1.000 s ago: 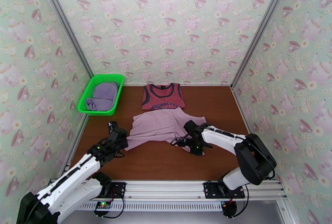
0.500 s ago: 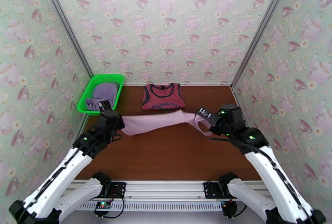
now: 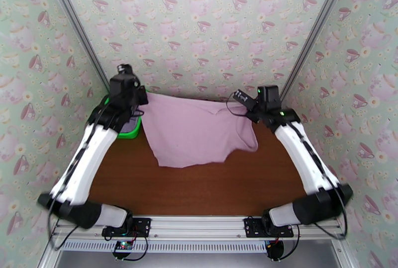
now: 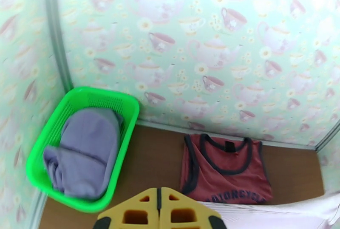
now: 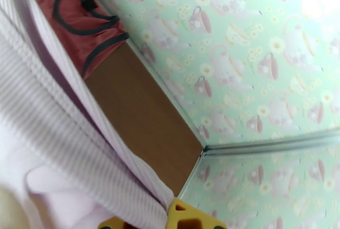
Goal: Fold and stack the mixed laundry pile
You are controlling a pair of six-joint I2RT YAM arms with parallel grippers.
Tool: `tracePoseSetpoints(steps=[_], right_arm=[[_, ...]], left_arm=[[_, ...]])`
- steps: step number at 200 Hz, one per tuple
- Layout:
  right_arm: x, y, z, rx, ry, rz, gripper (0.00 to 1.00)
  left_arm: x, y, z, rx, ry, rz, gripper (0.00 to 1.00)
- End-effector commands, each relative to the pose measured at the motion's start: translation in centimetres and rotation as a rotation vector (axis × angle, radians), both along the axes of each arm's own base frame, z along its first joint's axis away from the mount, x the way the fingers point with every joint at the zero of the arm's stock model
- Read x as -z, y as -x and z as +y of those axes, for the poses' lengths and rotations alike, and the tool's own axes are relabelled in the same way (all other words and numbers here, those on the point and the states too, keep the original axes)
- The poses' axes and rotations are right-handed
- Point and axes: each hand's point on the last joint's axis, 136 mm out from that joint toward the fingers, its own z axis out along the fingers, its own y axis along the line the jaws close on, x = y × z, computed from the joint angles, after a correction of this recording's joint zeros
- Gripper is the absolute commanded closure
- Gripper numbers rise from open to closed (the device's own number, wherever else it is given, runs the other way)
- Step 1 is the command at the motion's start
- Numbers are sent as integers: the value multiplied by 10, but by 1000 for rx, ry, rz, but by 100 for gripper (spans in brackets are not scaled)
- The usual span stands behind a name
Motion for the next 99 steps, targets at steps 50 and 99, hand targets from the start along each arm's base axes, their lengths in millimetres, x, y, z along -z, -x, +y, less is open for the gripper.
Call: tracePoseSetpoints(steps=[50,99], right_arm=[[-96,-40,2,11,-77,-214,100],[-11,-3,7,-71,-62,-125,100]], left_arm=[[-84,-49,5,59,-129,-109,100],[-11,-6,4,53,-38,-71,100]])
